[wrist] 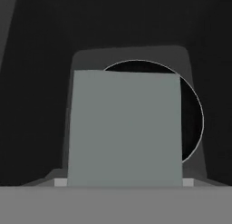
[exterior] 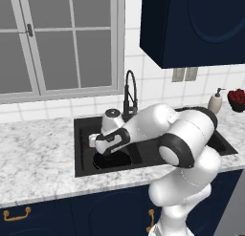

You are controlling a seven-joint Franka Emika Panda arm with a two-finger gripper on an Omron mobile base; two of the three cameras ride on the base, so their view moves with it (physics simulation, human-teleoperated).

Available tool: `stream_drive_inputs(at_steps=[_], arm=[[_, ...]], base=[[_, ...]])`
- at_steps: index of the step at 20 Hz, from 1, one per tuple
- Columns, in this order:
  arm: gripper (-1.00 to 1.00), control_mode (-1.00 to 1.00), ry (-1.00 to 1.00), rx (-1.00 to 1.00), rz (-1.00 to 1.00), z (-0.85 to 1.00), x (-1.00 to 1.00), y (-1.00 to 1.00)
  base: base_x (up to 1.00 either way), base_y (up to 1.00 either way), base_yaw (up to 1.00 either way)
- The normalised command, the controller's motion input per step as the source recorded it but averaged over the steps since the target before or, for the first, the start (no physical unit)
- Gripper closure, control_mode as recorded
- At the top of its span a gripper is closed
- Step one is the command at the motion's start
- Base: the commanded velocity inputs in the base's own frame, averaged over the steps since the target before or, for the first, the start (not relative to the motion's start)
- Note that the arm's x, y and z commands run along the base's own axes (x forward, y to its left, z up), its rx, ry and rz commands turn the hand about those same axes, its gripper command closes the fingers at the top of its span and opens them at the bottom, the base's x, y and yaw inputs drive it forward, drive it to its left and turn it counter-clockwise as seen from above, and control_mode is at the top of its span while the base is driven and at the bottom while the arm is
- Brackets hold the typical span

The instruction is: Pick the pan and sponge and place them into the sink. Then turn on the water.

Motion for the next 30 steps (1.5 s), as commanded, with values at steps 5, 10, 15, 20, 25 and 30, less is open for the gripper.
stream_drive_inputs(at_steps=[5, 10, 15, 20, 25, 30], arm=[[1.00, -1.00, 0.01, 0.00, -0.06, -0.45, 0.21, 0.08], [1.00, -1.00, 0.02, 0.00, -0.06, -0.34, 0.28, 0.00], [1.00, -1.00, 0.04, 0.00, -0.07, -0.33, 0.13, 0.02], [-1.00, -1.00, 0.05, 0.00, -0.08, -0.17, 0.25, 0.00], [-1.00, -1.00, 0.00, 0.00, -0.01, 0.01, 0.04, 0.00], [-1.00, -1.00, 0.00, 0.00, 0.00, 0.14, 0.00, 0.00]], base=[[0.00, 0.00, 0.00], [0.00, 0.00, 0.00], [0.00, 0.00, 0.00], [0.00, 0.00, 0.00], [0.00, 0.00, 0.00], [0.00, 0.00, 0.00]])
